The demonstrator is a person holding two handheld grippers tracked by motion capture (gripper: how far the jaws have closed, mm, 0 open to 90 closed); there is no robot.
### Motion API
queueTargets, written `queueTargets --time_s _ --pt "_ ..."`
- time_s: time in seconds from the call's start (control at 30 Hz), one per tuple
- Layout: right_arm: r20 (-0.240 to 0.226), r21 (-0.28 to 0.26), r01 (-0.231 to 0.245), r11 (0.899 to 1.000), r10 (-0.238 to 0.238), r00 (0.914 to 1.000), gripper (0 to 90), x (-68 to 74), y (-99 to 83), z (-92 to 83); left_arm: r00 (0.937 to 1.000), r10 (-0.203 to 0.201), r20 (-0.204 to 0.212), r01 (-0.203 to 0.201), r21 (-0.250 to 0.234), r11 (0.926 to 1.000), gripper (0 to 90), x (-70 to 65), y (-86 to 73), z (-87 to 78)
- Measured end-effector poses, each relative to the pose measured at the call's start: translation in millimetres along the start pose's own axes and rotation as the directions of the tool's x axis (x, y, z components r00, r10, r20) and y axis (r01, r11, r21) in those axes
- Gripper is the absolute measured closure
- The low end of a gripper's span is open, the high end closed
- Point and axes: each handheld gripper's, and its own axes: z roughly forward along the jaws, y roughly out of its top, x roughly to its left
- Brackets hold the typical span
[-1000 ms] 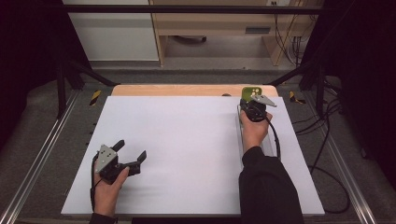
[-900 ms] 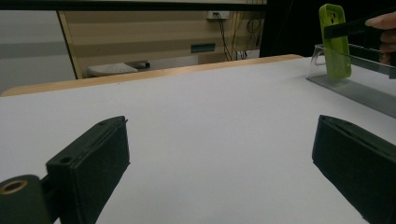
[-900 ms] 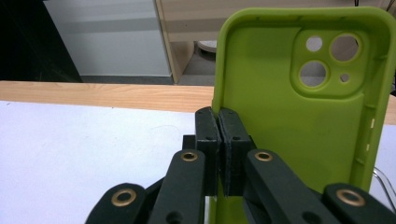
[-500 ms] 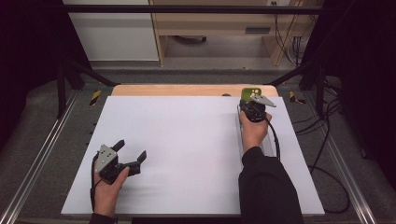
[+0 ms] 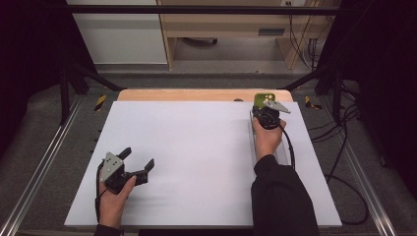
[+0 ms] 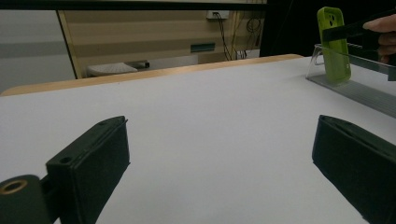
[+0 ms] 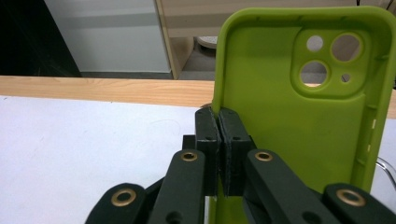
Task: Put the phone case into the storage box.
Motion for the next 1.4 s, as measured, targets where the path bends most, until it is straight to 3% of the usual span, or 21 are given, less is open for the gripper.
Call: queueTargets --time_s 1.4 --pt "-0.009 0.017 0.013 1.0 -0.012 0.9999 87.8 1.5 -2.7 3.3 1.0 0.003 0.008 -0.003 0.005 1.0 3.6 -1.4 -0.2 1.1"
